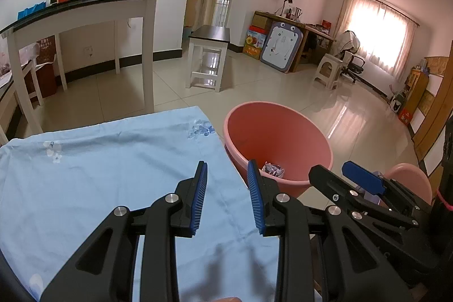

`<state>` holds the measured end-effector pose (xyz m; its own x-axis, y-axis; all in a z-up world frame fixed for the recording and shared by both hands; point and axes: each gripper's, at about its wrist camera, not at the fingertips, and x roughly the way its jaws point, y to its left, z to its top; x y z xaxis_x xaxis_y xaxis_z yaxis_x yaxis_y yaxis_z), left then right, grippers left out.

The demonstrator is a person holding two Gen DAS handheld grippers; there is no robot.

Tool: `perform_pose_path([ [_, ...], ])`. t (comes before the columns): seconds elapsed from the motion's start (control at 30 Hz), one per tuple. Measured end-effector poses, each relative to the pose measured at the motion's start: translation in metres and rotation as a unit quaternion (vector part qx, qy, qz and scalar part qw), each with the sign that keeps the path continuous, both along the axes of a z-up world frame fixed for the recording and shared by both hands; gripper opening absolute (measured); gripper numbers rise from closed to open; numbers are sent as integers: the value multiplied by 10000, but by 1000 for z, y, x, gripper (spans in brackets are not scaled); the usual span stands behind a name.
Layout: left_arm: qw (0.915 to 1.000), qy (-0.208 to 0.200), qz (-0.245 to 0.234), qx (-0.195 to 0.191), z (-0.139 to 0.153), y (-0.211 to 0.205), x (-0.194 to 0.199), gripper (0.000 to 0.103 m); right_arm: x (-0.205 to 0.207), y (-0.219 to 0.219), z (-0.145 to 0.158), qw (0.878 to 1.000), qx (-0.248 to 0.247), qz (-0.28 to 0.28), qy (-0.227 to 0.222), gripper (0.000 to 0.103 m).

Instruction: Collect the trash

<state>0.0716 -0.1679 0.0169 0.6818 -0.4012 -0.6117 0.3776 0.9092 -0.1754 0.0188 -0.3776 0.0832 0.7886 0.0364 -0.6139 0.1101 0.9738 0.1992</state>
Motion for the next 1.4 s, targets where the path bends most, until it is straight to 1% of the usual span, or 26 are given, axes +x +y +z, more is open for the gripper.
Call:
perform_pose_path([
  [0.67, 9999, 110, 11, -2, -9, 0, 3, 30, 11, -2, -10, 10000, 20, 10, 96, 61],
  [0.9, 9999, 144, 37, -9, -12, 2, 4, 30, 15, 1, -19, 9999, 33, 35, 145, 61],
  [1.4, 9999, 154, 32, -4, -12, 3, 4, 30, 16, 2, -18, 9999, 29, 35, 143, 61],
])
